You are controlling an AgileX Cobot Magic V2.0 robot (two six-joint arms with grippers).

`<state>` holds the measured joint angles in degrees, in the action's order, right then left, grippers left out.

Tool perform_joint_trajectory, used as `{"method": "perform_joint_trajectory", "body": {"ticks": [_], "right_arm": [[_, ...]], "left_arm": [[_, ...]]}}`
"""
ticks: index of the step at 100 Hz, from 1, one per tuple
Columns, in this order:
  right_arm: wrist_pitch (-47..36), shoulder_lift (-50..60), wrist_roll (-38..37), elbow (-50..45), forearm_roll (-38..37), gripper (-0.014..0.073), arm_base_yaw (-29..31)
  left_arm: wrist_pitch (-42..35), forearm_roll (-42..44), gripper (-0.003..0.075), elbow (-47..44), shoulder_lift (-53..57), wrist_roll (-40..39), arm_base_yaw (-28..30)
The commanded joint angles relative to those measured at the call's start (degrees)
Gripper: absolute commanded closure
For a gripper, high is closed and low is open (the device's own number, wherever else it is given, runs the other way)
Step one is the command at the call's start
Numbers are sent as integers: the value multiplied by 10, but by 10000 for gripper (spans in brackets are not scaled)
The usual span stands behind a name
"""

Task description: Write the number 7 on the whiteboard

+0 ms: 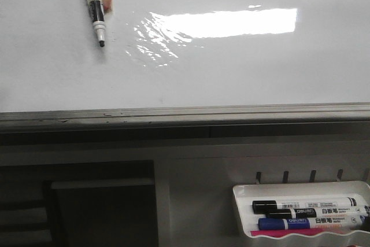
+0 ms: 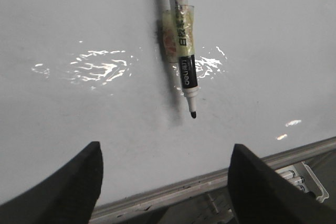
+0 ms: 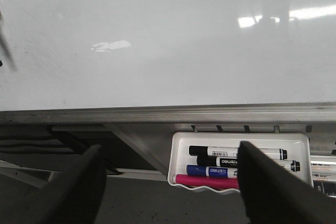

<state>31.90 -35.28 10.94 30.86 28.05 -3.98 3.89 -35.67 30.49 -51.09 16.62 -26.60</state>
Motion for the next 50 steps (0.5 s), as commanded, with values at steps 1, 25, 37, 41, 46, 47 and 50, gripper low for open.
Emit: {"method": "perform_joint_trajectory", "body": {"ticks": [1,25,37,41,46,47,50], "right_arm": [[-40,-4,10,21,11,124,-2],[-44,-6,10,21,11,124,-2],[-45,-6,10,21,11,124,-2],[-45,-6,10,21,11,124,-2],[-45,-6,11,21,11,124,-2],[-45,-6,11,21,11,124,-2],[-45,-6,11,21,11,124,-2]], "left_arm": [[-113,-9,284,20,-33,0,-32],[-181,-9,283,73,-141,-4,-76],[-182,-9,283,112,-191,-4,-77],[-182,-9,283,123,-207,-4,-77],[-182,-9,283,135,-224,-4,-77],[-182,-9,283,137,-226,-4,-77],[-182,-9,283,144,-236,-4,-77]]}}
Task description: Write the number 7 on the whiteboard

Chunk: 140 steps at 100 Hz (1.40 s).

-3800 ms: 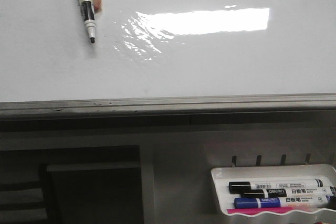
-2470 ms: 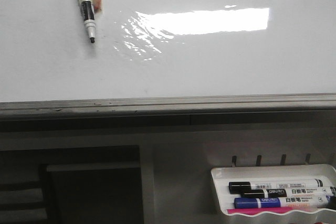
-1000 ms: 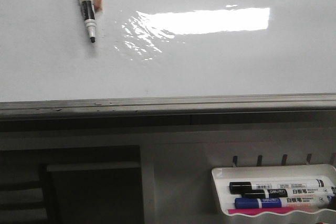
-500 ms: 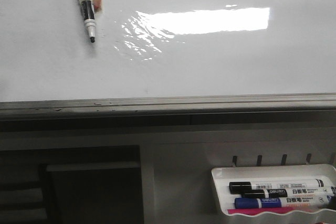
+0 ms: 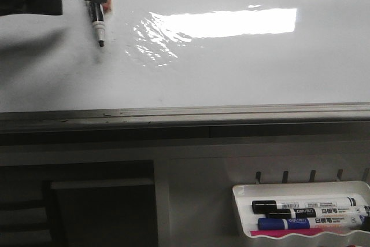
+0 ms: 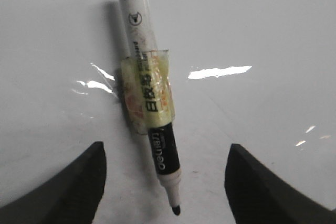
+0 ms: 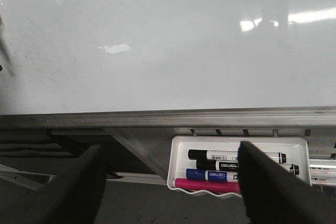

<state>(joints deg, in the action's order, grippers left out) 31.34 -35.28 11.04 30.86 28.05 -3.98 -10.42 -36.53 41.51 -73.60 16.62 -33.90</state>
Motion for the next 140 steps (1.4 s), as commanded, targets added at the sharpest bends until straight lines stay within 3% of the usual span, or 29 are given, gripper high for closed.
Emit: {"method": "perform_joint_trajectory", "body": {"ticks": [1,35,47,63,80,89,114,127,140], "right_arm": [[-40,-6,10,21,11,124,-2],[-40,-6,11,21,11,124,-2],[-40,-6,11,21,11,124,-2],[-41,-6,11,21,11,124,-2],[-33,-6,11,21,11,124,-2],[-6,-13,32,32,27,124,-3],[122,-100,234,111,241,124,-3],[187,-158,283,154,314,124,-3],[228,-214,300,185,341,124,-3]], "left_arm": [[-39,0,283,35,-13,-4,-4],[-40,8,311,59,-60,0,-2],[-41,37,463,59,-60,0,-2],[-35,39,743,59,-59,0,-2],[1,94,741,59,-36,0,-4],[58,158,741,65,-16,0,-4],[276,334,741,102,13,15,-81],[300,359,741,102,13,16,-145],[298,373,741,102,13,16,-190]]}}
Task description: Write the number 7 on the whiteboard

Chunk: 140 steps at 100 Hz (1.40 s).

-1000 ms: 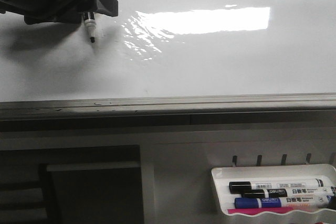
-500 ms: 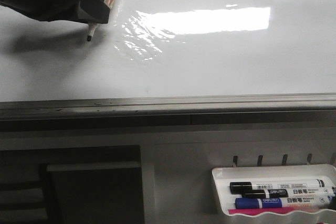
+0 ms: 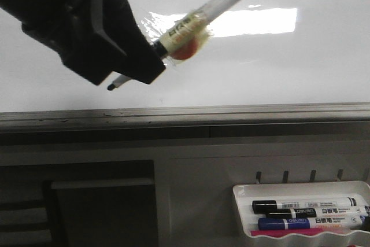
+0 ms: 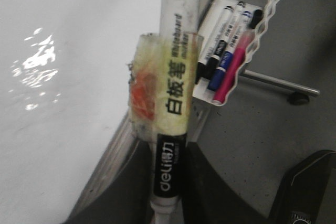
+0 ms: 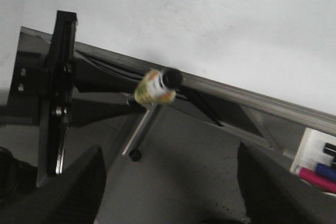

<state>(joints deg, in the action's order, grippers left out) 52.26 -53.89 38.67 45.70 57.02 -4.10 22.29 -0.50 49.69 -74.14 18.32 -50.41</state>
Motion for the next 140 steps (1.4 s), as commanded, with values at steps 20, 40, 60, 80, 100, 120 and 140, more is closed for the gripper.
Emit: {"method": "perform_joint_trajectory", "body": {"ticks": [20,40,60,80,100,120,140], "right_arm": [[83,-94,49,57,82,124,-2],[130,-131,72,60,109,124,-2],[140,-152,86,60,126,172,-2],[138,-153,95,60,128,339,-2],[149,-153,113,60,126,615,-2],[165,-153,139,60,126,665,-2],[145,-153,144,60,129,664,-2]], "left_arm": [[-41,32,741,21,15,-1,-64],[-53,32,741,22,15,-1,-67],[-81,33,741,22,15,-1,-67],[-89,47,741,22,15,-1,-67],[-122,49,740,22,15,-1,-67],[-122,44,678,22,15,-7,-67],[-122,24,260,22,29,-9,-66]]}}
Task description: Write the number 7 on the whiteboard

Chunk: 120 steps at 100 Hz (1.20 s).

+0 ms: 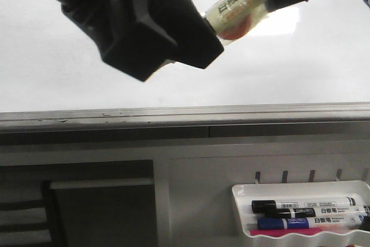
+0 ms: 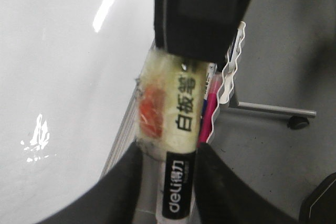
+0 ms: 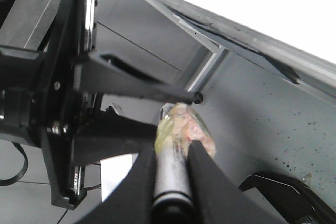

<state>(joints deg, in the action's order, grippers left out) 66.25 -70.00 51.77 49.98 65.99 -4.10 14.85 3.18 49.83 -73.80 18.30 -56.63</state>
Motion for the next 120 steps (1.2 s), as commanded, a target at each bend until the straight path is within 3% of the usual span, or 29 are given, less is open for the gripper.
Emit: {"method": "perform_joint_trajectory", "body": {"ticks": [1,6,11,29,59,80,94,120], "right_arm": [[2,8,13,17,39,664,-2],[-8,9,13,17,39,664,-2],[-16,10,13,17,39,658,-2],[-64,32,13,17,39,656,-2],[-177,123,13,16,11,656,-2],[-242,155,13,11,-14,656,-2],[-276,154,89,-23,59,656,-2],[-298,99,236,-41,235,656,-2]], "left_arm": [[-48,-12,230,21,28,-9,-4],[-49,-12,152,21,36,-9,-4],[-49,-12,125,21,48,-9,-4],[-46,-35,185,21,105,-11,36],[-16,-200,211,-14,185,-12,269],[-52,-339,211,-88,229,-12,404],[-61,-367,211,-117,249,-12,434],[-78,-383,211,-125,261,-12,434]]}}
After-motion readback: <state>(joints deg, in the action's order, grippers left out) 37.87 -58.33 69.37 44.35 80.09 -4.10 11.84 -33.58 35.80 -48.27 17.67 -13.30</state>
